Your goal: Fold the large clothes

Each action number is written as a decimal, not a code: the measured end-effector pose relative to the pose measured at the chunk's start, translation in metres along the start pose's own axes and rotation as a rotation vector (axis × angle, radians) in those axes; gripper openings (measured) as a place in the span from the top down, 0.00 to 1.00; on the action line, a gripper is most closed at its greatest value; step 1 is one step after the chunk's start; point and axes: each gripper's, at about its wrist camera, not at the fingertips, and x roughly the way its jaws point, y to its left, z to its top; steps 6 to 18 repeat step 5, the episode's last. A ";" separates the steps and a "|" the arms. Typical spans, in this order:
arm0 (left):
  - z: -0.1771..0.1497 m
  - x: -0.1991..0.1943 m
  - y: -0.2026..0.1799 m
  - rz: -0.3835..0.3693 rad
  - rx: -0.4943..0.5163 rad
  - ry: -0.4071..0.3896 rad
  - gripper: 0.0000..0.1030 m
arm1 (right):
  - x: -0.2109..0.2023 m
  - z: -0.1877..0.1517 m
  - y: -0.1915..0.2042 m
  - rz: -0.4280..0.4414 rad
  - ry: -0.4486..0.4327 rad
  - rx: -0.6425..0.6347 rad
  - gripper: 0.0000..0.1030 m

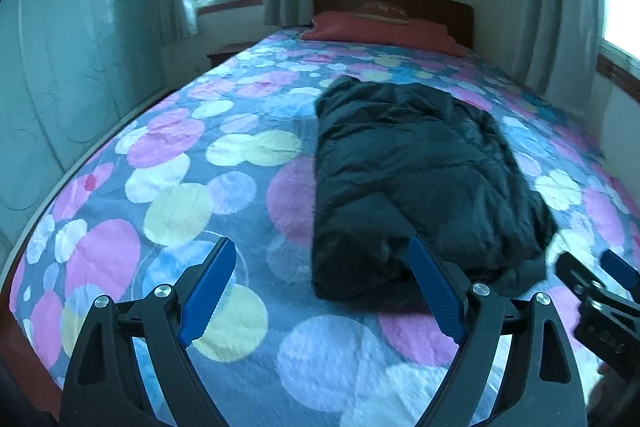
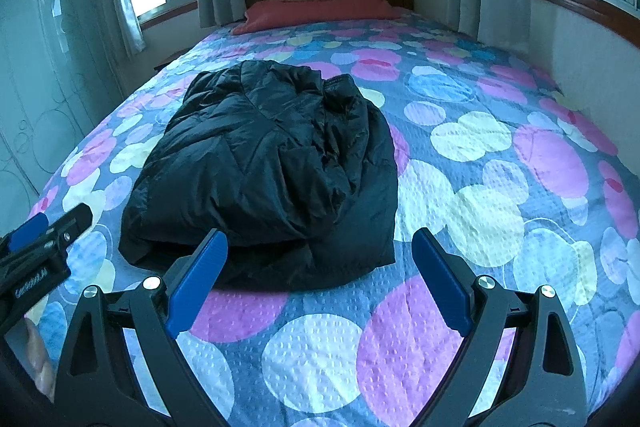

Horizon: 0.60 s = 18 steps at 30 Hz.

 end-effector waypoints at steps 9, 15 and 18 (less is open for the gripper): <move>0.001 0.030 0.016 0.032 0.005 0.055 0.16 | 0.012 0.004 -0.021 -0.021 0.019 0.030 0.10; 0.001 0.030 0.016 0.032 0.005 0.055 0.16 | 0.012 0.004 -0.021 -0.021 0.019 0.030 0.10; 0.001 0.030 0.016 0.032 0.005 0.055 0.16 | 0.012 0.004 -0.021 -0.021 0.019 0.030 0.10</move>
